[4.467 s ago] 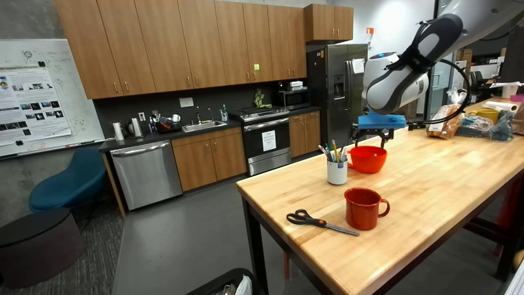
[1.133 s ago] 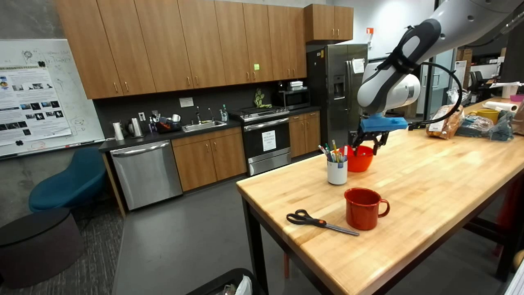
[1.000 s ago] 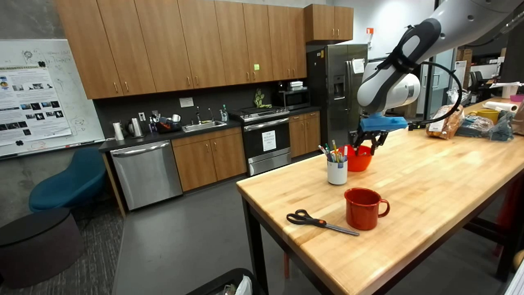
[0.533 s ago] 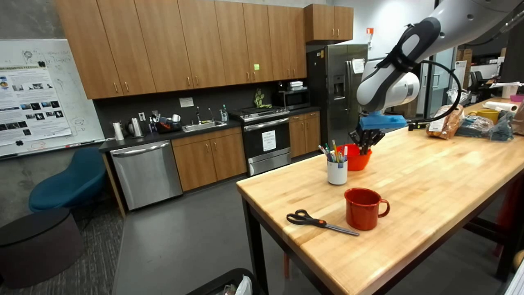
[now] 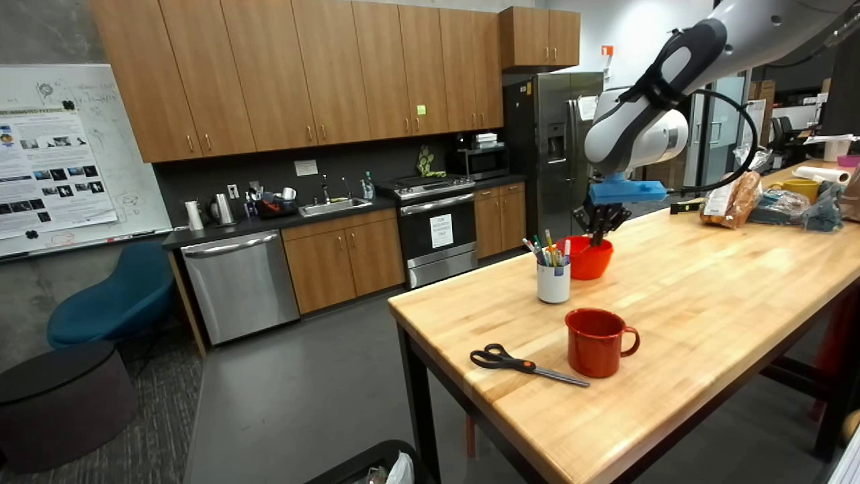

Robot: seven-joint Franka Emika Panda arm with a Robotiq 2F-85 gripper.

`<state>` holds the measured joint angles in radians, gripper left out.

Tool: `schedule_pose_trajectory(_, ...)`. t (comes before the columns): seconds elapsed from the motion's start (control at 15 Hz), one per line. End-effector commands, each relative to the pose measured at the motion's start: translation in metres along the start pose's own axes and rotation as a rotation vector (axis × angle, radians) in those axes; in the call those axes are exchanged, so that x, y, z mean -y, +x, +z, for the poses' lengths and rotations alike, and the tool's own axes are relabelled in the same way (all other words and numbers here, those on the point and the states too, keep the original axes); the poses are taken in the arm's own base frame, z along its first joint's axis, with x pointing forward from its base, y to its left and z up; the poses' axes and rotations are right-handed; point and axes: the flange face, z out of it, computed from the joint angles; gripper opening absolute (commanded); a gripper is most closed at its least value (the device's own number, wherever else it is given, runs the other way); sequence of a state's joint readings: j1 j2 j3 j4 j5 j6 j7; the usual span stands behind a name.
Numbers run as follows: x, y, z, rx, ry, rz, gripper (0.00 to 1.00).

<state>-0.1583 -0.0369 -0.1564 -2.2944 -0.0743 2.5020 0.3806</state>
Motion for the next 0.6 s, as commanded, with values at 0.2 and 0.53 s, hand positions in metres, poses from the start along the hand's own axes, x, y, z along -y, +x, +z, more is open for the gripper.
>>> schedule_pose_trajectory(0.2, 0.007, 0.003, -0.079, 0.028, -0.020, 0.045, 0.03)
schedule_pose_trajectory(0.53, 0.025, -0.009, -0.123, 0.174, -0.007, 0.023, 0.03)
